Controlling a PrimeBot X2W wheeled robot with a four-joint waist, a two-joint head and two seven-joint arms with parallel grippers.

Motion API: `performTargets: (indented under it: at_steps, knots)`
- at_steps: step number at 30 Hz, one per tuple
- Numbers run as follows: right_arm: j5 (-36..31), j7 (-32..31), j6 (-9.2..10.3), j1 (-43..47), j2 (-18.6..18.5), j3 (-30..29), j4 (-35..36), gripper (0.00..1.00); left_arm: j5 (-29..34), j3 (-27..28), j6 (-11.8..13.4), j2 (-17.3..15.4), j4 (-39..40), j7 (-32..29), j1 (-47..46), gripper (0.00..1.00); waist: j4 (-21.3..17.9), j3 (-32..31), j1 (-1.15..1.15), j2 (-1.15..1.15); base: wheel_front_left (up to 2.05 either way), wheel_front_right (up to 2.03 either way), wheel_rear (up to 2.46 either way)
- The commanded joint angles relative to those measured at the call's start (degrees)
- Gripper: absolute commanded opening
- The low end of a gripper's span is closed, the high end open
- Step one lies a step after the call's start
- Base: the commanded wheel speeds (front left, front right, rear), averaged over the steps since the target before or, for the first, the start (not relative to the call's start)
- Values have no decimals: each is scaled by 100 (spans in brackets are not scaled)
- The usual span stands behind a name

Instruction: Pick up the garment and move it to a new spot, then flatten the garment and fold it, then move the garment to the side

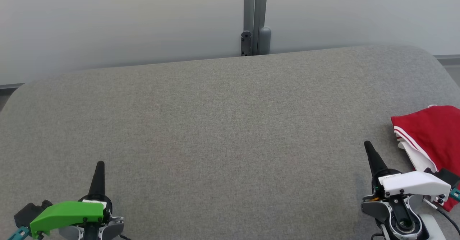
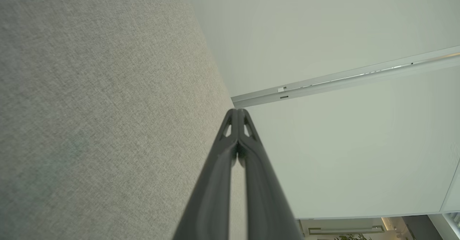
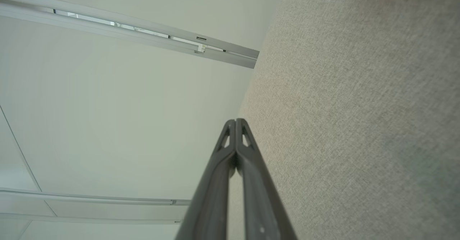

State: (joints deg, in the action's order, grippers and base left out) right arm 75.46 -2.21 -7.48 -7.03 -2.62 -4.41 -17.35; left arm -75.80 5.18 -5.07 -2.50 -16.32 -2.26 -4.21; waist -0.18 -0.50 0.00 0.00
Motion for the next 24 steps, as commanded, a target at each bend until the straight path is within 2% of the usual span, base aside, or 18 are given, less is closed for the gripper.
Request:
performTargets:
  at_steps: [1, 24]
  knots:
    - [143, -43, -3, 37, -33, -29, 79, 0, -162, 24, -58, -48, 66, -29, -141, 0, 1, 2, 0, 0, 0, 0, 0]
    - [1164, -310, -3, 83, -36, -158, 263, 0, -1154, 109, -191, -54, 182, -304, -203, 0, 11, 42, 0, 0, 0, 0, 0]
